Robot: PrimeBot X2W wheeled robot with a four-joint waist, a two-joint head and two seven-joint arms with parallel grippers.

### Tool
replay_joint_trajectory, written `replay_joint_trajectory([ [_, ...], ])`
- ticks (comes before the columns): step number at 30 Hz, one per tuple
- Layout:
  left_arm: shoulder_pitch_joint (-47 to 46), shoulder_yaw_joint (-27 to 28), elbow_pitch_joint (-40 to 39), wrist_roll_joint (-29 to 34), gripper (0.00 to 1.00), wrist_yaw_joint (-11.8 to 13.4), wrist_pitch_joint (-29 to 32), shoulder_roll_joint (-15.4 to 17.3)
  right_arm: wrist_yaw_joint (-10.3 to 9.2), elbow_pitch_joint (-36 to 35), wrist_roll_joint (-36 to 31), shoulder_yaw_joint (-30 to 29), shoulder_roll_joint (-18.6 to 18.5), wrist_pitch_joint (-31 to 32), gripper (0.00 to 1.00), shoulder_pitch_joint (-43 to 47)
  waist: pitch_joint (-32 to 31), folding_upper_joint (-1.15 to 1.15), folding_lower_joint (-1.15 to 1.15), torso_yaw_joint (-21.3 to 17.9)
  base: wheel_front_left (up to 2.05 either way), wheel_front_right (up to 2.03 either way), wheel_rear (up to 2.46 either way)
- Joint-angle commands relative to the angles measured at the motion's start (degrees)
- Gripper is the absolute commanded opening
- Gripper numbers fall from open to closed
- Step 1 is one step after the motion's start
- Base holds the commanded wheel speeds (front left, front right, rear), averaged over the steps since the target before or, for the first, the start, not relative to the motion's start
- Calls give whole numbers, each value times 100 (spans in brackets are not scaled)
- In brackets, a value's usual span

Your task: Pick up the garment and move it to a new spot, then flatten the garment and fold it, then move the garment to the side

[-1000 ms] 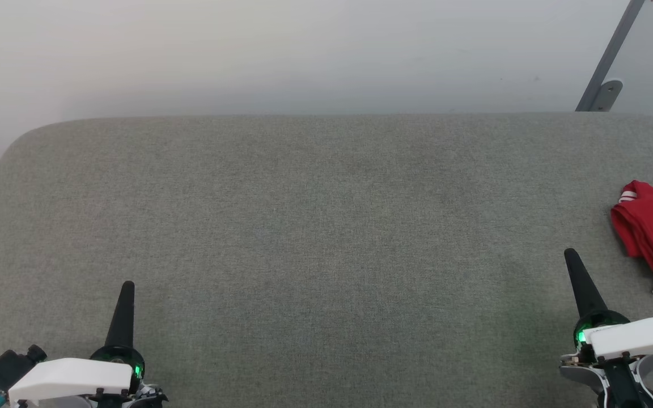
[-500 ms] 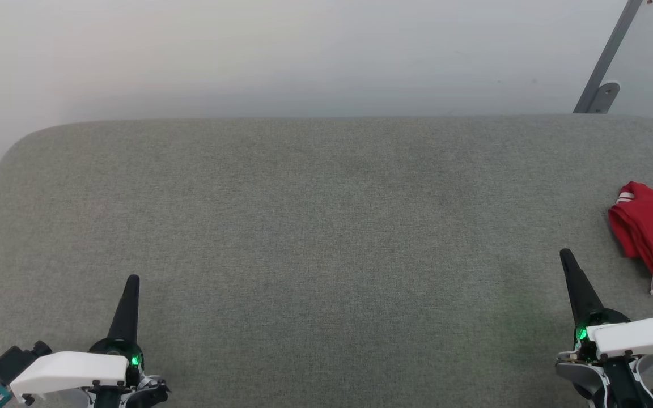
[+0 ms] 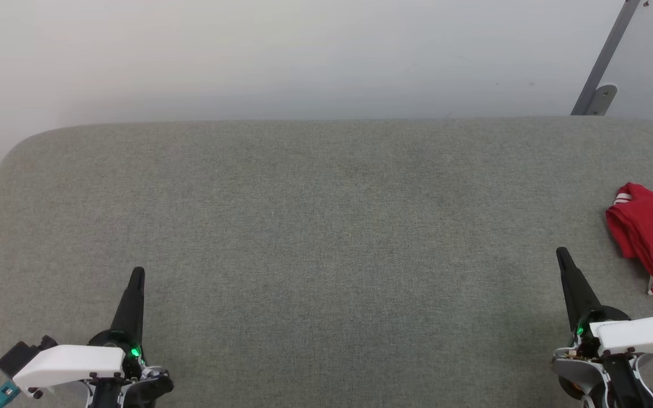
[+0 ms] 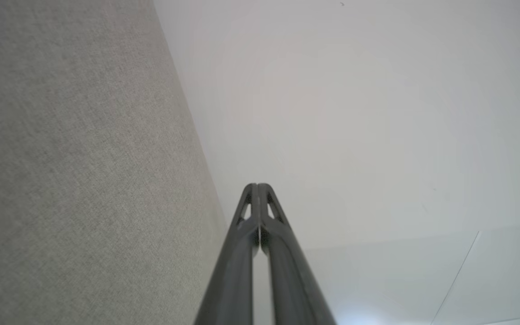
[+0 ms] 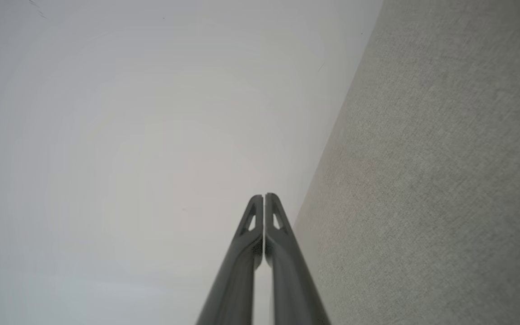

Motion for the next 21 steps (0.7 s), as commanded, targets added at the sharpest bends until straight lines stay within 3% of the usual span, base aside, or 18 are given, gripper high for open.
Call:
replay_joint_trajectory([
  [1, -102, 19, 7, -85, 0, 2, 39, 15, 2, -10, 84, -22, 14, 40, 0, -59, -2, 0, 0, -1, 0, 0, 0],
  [21, -267, 51, 133, -825, 0, 2, 270, -70, 2, 143, 858, -44, 116, 154, 0, -125, -59, 0, 0, -24, 0, 0, 0],
])
